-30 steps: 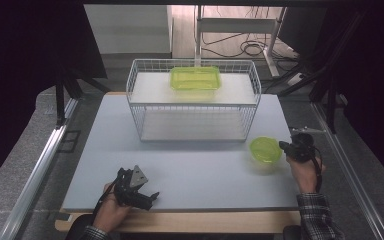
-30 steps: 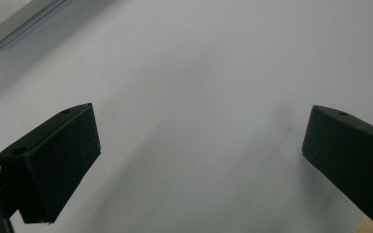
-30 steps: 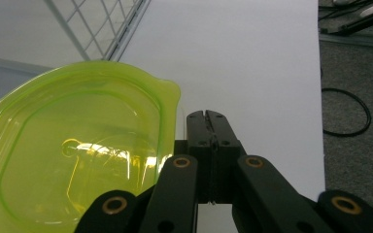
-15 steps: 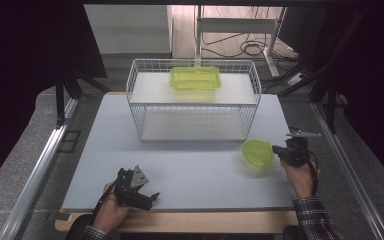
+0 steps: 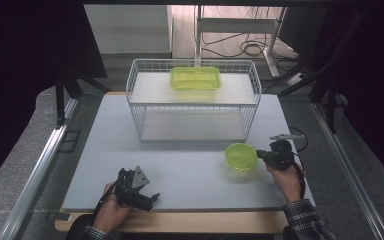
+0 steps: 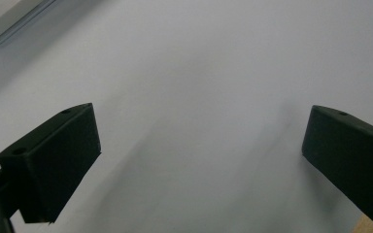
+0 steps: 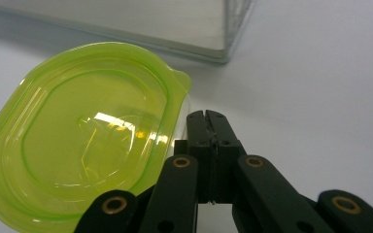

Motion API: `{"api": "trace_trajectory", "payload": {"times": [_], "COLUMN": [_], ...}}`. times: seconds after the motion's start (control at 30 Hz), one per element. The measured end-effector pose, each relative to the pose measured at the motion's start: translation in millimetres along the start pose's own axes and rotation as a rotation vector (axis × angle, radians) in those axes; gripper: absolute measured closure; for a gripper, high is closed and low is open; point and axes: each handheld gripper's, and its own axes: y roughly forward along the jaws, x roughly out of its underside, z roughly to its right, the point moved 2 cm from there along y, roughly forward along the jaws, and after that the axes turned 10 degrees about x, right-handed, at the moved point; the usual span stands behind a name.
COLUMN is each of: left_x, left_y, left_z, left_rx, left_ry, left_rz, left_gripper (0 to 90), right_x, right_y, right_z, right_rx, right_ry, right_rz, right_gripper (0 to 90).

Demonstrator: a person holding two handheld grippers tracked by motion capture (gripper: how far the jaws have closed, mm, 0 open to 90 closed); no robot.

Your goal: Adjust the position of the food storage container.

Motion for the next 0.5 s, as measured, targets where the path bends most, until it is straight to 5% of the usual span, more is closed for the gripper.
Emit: {"api": "trace_trajectory", "payload": {"times": [0.5], "left_x": [0.1], "left_y": [0.5], "left_z": [0.4], "left_rx": [0.001], "left_ry": [0.003], "left_rz": [-0.005], "left_gripper": [0.3], "right_x": [-0.8], "right_y": [5.7], "right_z": [-36.8], "right_rx": [-0.133], "right_ry": [-0.039], "right_rz": [-0.026], "right_gripper": [88.8]}}
